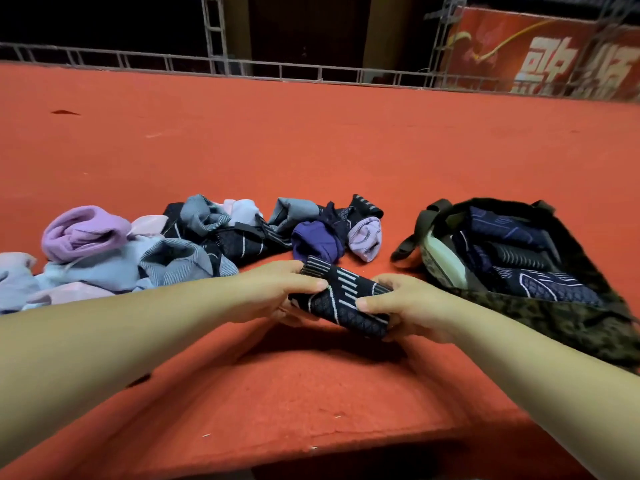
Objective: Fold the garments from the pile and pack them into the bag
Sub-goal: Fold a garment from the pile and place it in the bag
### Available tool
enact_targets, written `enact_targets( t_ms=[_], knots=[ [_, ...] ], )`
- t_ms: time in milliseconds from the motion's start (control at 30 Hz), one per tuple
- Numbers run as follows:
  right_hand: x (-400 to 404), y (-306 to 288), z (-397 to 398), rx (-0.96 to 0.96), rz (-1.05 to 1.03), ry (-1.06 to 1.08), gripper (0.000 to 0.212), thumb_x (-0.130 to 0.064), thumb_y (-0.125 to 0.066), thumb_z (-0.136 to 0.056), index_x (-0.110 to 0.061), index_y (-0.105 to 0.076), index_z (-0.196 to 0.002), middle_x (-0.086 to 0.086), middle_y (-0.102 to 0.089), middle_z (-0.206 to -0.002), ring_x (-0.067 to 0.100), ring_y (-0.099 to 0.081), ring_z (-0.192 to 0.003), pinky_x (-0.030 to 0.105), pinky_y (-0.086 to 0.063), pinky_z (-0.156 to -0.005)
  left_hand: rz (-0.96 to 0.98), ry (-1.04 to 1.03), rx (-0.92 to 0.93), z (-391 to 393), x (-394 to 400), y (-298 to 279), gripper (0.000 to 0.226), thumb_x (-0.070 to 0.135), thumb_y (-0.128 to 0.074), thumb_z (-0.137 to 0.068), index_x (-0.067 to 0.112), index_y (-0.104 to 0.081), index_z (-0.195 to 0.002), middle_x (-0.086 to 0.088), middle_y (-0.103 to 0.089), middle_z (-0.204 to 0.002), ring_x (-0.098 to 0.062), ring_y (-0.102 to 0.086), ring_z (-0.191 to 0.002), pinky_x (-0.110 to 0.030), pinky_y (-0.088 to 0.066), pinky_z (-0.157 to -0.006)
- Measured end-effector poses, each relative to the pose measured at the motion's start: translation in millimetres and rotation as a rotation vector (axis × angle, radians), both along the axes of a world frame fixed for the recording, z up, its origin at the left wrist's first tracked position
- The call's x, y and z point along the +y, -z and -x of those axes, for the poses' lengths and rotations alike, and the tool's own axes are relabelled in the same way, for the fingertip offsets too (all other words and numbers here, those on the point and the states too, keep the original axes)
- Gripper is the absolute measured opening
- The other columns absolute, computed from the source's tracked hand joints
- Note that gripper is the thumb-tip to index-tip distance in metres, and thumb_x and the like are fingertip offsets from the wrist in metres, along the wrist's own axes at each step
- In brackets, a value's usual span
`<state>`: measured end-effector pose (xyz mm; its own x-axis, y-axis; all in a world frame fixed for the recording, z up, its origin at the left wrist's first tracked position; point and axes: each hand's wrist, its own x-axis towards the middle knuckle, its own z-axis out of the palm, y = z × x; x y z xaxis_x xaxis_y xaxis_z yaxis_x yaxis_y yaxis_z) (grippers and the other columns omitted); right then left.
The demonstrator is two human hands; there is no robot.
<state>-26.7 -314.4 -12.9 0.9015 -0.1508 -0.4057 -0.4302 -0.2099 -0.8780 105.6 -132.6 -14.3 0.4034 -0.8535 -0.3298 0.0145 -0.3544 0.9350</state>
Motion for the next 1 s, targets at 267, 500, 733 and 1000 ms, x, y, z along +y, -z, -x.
enact_targets(
  t_ms=[267,500,733,1000],
  knots=[
    [-77.5,-27.6,47.8,-0.303,0.03,0.547,0.035,-0.014,-0.07,-0.083,-0.021,-0.051,-0.112,-0.006,-0.06,-0.096,0.0,-0.052,-0.048,0.024,-0.04,-0.053,0.192,-0.142,-0.018,34.1,-106.9,-14.9,0.012,0.023,-0.059,-0.092,0.025,-0.061,-0.104,0.001,-0.067,-0.09,-0.011,-0.065,-0.064,-0.018,-0.043,-0.052],
    [-163.0,-45.1,90.6,-0.543,0.223,0.868,0.035,-0.021,-0.071,-0.083,-0.018,-0.044,-0.104,-0.001,-0.05,-0.097,0.015,-0.048,-0.061,0.028,-0.04,-0.05,0.335,-0.212,0.017,75.6,-212.3,-36.7,0.034,0.027,-0.06,-0.092,0.024,-0.045,-0.122,0.009,-0.063,-0.097,-0.014,-0.07,-0.067,-0.019,-0.043,-0.048],
    [-219.1,-42.0,99.8,-0.532,0.537,0.924,0.038,-0.031,-0.067,-0.086,-0.016,-0.043,-0.112,0.003,-0.053,-0.105,0.018,-0.056,-0.08,0.026,-0.049,-0.067,0.376,-0.208,-0.218,92.7,-277.8,-37.4,0.061,0.021,-0.056,-0.094,0.032,-0.026,-0.146,0.008,-0.054,-0.094,-0.015,-0.063,-0.07,-0.021,-0.041,-0.047],
    [-242.8,-10.0,98.3,-0.278,0.864,0.48,0.023,-0.031,-0.047,-0.097,-0.02,-0.063,-0.086,0.001,-0.059,-0.09,0.021,-0.055,-0.089,0.029,-0.036,-0.072,0.15,-0.076,-0.576,88.5,-278.9,-11.4,0.043,0.033,-0.053,-0.094,0.025,-0.048,-0.136,-0.001,-0.061,-0.102,-0.018,-0.065,-0.077,-0.011,-0.039,-0.049]
  ],
)
